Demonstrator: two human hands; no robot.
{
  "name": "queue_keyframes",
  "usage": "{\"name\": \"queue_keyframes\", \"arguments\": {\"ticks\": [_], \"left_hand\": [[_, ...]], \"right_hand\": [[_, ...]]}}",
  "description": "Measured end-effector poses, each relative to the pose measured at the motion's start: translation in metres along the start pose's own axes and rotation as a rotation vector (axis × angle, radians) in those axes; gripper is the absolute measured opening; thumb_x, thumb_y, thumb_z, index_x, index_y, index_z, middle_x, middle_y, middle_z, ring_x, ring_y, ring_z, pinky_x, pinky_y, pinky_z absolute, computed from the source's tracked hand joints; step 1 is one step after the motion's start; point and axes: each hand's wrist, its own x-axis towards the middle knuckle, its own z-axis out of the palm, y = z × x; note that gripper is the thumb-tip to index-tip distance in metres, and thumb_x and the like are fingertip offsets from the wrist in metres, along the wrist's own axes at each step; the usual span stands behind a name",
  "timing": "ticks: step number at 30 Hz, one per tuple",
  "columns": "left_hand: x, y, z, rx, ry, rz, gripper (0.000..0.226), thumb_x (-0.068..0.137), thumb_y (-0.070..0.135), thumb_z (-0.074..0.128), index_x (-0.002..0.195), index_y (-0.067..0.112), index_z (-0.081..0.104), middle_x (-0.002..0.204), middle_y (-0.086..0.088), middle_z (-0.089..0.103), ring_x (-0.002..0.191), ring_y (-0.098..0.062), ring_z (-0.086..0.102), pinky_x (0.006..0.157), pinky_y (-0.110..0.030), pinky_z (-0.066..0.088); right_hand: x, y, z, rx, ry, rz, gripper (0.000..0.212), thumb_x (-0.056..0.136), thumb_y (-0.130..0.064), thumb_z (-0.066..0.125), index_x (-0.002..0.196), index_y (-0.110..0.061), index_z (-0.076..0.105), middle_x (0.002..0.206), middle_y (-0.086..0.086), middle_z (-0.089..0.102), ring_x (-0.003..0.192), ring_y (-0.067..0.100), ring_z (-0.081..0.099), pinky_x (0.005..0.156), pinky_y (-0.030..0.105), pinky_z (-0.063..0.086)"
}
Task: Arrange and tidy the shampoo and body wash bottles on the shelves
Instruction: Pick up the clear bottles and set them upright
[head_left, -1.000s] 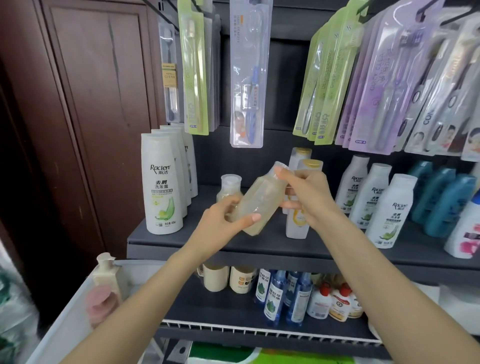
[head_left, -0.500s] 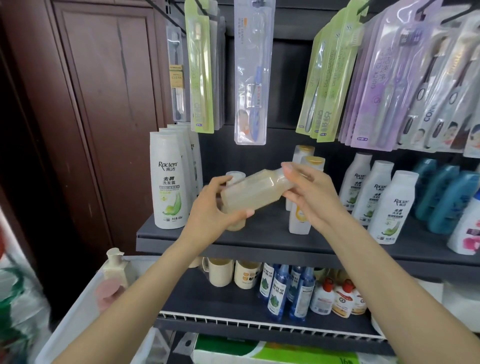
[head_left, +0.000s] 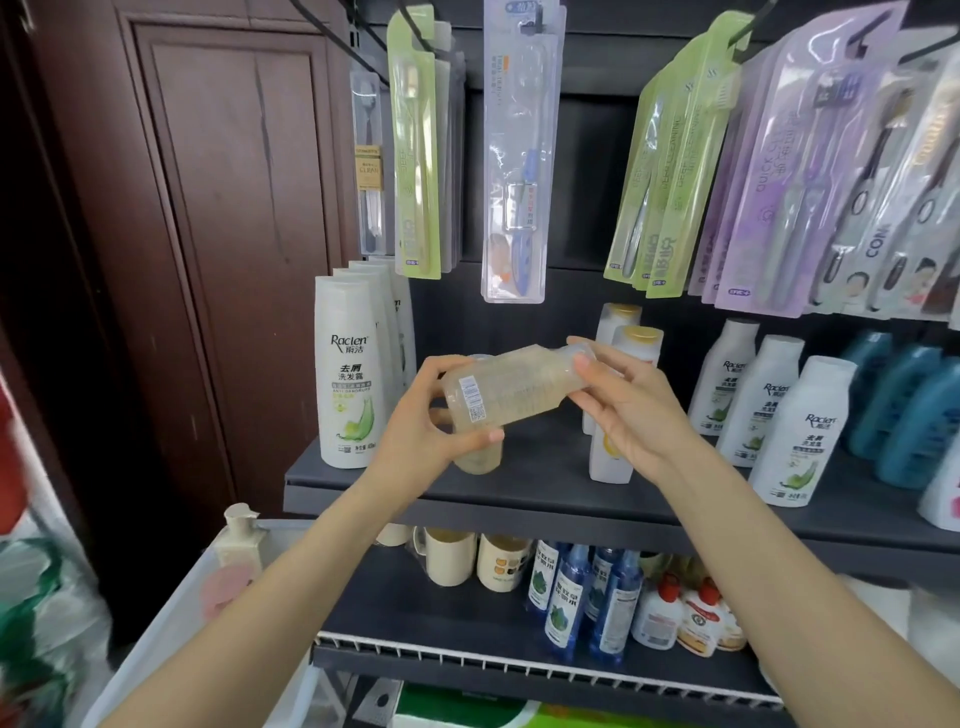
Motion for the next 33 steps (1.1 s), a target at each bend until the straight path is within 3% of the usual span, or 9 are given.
{"name": "queue_keyframes", "arguments": {"ticks": [3,5,9,14,20,24,29,33], "left_hand": [[0.001,-0.003,-0.002,-0.203,0.0,-0.185,0.041,0.078,0.019,0.072,0.113,0.031,0.054,0.119,0.005,0.058,0.11,-0.012,0.057,0.082,-0.031,0.056],[0.002,-0.004,-0.003,-0.173,0.034,-0.214,0.039,0.079,0.023,0.071,0.116,0.028,0.057,0.118,0.004,0.06,0.108,-0.014,0.059,0.084,-0.037,0.057],[0.002,-0.007,-0.003,0.039,0.057,-0.053,0.048,0.075,0.018,0.077,0.117,0.027,0.055,0.115,0.01,0.057,0.104,-0.016,0.059,0.083,-0.033,0.056],[-0.001,-0.013,0.002,0.102,0.067,0.095,0.054,0.071,0.013,0.079,0.115,0.029,0.054,0.118,0.013,0.052,0.112,-0.01,0.053,0.086,-0.025,0.053],[0.011,-0.008,-0.009,0.071,-0.159,-0.15,0.047,0.079,0.026,0.071,0.12,0.035,0.05,0.117,0.01,0.057,0.108,-0.005,0.056,0.092,-0.025,0.048],[0.015,-0.008,-0.006,0.108,-0.318,-0.197,0.048,0.08,0.024,0.072,0.125,0.026,0.055,0.116,0.01,0.063,0.107,-0.003,0.059,0.098,-0.027,0.045],[0.017,-0.009,0.009,0.233,-0.165,-0.095,0.052,0.076,0.032,0.075,0.123,0.025,0.054,0.111,0.009,0.064,0.101,-0.005,0.06,0.092,-0.031,0.05],[0.017,-0.011,0.019,0.306,-0.002,-0.017,0.056,0.073,0.033,0.077,0.123,0.025,0.052,0.112,0.005,0.06,0.101,-0.007,0.056,0.089,-0.027,0.049]], "right_hand": [[0.002,0.001,0.004,0.036,-0.003,-0.029,0.024,0.092,-0.007,0.056,0.114,-0.013,0.061,0.114,0.005,0.066,0.106,0.01,0.064,0.082,0.017,0.054],[0.002,0.003,0.004,0.048,-0.008,-0.022,0.02,0.093,-0.006,0.055,0.11,-0.011,0.063,0.108,0.003,0.069,0.102,0.009,0.066,0.083,0.019,0.054],[0.003,0.012,0.0,-0.093,-0.006,0.07,0.018,0.093,-0.014,0.056,0.104,-0.004,0.067,0.105,0.005,0.072,0.104,0.012,0.066,0.098,0.031,0.049],[0.007,0.012,0.004,-0.098,0.107,0.098,0.031,0.091,-0.017,0.06,0.118,-0.003,0.062,0.109,0.005,0.068,0.099,0.011,0.065,0.08,0.022,0.056],[0.012,0.005,0.008,-0.132,0.058,-0.062,0.024,0.091,-0.011,0.06,0.113,-0.016,0.064,0.114,0.005,0.066,0.106,0.014,0.063,0.087,0.023,0.054],[0.011,0.006,0.008,-0.153,-0.022,-0.101,0.025,0.09,-0.011,0.059,0.115,-0.017,0.064,0.117,0.004,0.066,0.108,0.014,0.063,0.091,0.025,0.053],[0.018,0.003,0.012,-0.217,0.063,-0.092,0.035,0.091,-0.021,0.062,0.122,-0.007,0.057,0.116,0.01,0.065,0.108,0.019,0.062,0.095,0.034,0.051],[0.014,-0.003,0.015,-0.43,0.029,0.03,0.038,0.093,-0.038,0.055,0.126,-0.021,0.053,0.117,0.0,0.063,0.107,0.016,0.062,0.083,0.033,0.056]]}}
